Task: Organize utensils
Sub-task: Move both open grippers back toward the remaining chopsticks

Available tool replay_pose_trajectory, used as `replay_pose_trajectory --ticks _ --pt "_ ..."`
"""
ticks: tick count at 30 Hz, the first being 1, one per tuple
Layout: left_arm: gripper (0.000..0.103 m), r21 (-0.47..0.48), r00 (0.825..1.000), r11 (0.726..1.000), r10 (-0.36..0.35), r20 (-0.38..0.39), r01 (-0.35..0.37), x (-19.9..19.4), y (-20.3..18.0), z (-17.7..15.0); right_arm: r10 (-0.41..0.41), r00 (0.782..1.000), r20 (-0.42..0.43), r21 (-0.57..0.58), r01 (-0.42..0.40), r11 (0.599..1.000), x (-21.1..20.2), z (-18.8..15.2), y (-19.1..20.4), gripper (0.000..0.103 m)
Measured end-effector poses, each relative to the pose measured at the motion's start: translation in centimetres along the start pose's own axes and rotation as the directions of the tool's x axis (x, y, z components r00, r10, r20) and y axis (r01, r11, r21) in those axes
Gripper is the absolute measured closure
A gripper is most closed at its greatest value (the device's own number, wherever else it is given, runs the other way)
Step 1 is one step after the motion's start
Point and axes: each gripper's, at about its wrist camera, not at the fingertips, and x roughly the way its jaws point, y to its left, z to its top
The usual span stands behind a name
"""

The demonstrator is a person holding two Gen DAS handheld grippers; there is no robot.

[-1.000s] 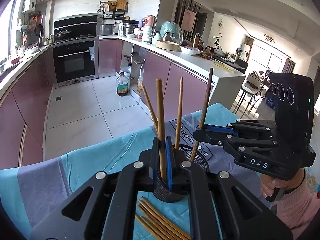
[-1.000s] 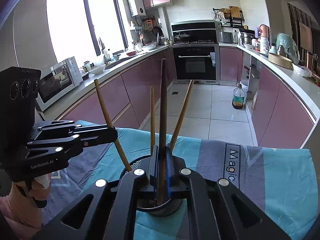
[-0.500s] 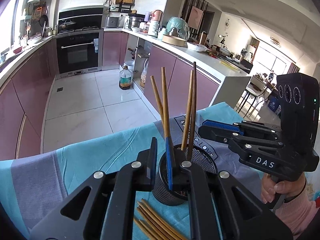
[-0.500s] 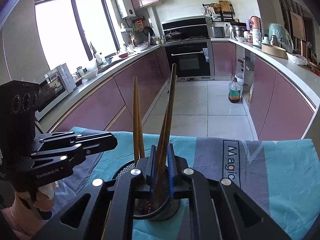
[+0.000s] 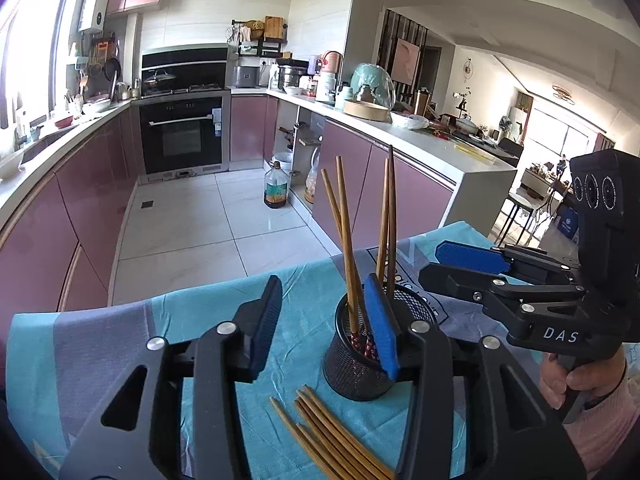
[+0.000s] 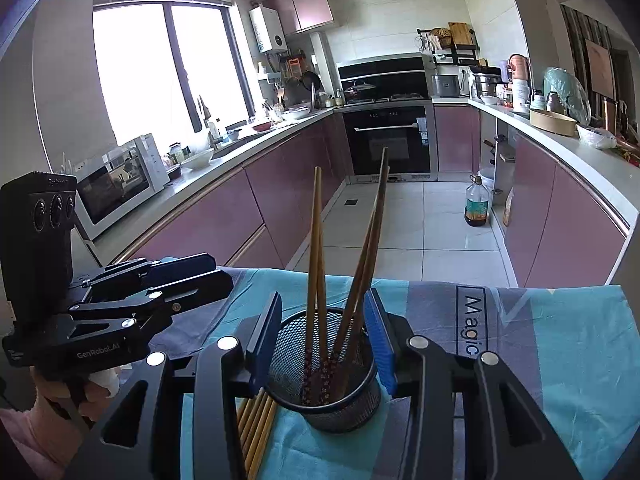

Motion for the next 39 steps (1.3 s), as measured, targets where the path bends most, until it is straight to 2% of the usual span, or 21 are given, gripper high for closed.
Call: replay_pose_trajectory --ticks 7,15,21,28,39 --pt "0.045 0.013 0.998 0.999 0.048 0.032 -0.049 -2.5 -0.3 -1.6 0.053 0.999 0.013 -0.032 -0.052 0.998 -2.1 -1.5 1.7 0.058" --pt "0.038 -0.009 0.995 0.995 0.096 0.018 -0.096 -4.7 0.7 -4.3 0.091 0.994 -0.052 -0.055 -0.094 0.994 -2.0 -4.2 3.2 0.057" --pt "0.038 -0.033 0.993 0.993 0.108 -0.054 -0.110 -4.9 2.0 -7.5 0.111 0.982 -0.150 -0.028 -0.116 0.993 -0.3 -7.5 3.7 0.057" --pt "0.038 -0.046 0.978 0.994 0.093 -0.189 -0.103 -3.0 2.4 -12.1 0.100 0.961 -0.258 -0.022 -0.109 0.994 1.6 -10.8 4.5 0.057" --pt "0.038 -0.037 0.956 0.995 0.077 -0.284 -0.091 -0.9 1.2 -15.9 0.070 0.949 -0.306 -0.014 -0.078 0.997 2.6 -12.7 4.8 0.057"
